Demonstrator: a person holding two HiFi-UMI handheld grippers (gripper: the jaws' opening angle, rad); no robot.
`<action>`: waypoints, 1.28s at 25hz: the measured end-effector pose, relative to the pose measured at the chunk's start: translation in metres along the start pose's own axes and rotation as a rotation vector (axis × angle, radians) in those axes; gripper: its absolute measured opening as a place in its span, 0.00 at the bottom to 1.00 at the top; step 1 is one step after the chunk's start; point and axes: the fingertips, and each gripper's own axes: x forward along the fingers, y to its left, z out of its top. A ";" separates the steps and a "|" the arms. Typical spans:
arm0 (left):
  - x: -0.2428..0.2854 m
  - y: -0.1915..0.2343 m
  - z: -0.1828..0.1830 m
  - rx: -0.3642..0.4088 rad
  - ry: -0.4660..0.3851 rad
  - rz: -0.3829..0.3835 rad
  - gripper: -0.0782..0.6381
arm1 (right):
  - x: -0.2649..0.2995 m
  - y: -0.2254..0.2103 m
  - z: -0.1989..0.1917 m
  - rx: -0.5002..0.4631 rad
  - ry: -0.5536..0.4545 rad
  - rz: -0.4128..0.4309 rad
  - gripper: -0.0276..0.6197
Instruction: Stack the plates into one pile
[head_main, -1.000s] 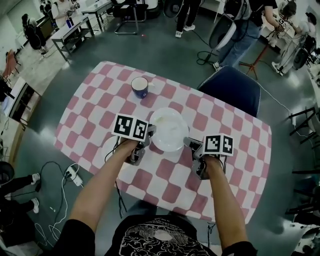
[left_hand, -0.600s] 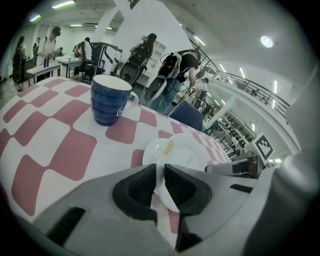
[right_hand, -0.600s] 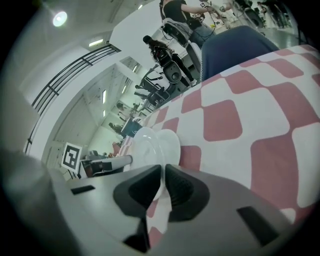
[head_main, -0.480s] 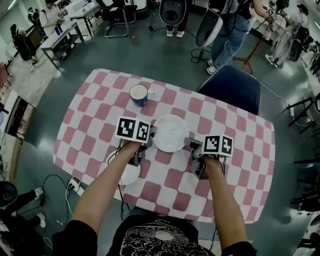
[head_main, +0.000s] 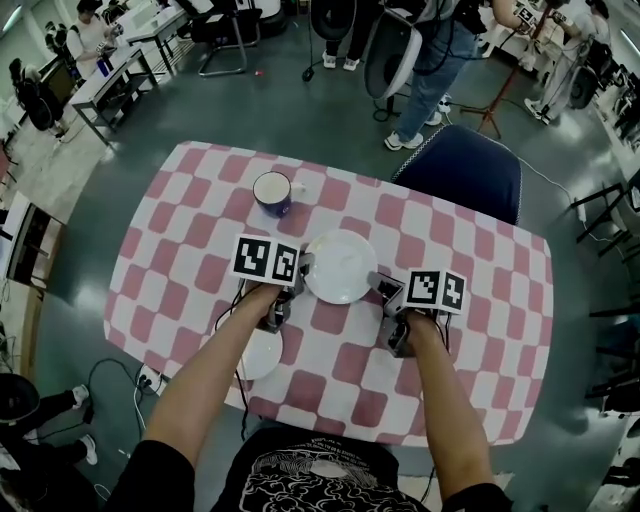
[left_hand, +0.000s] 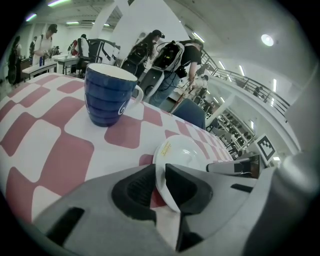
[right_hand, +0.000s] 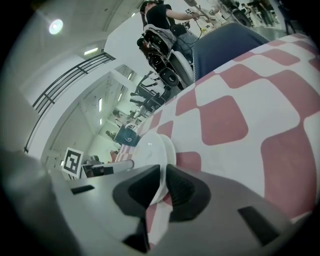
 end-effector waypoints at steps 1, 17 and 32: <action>0.000 0.000 0.000 0.000 0.000 -0.003 0.20 | 0.000 0.000 0.000 -0.006 -0.001 -0.002 0.11; -0.028 -0.008 0.014 0.060 -0.082 0.026 0.26 | -0.016 0.013 0.011 -0.163 -0.051 -0.077 0.31; -0.133 -0.023 0.031 0.169 -0.318 0.117 0.33 | -0.060 0.116 0.033 -0.461 -0.208 -0.011 0.35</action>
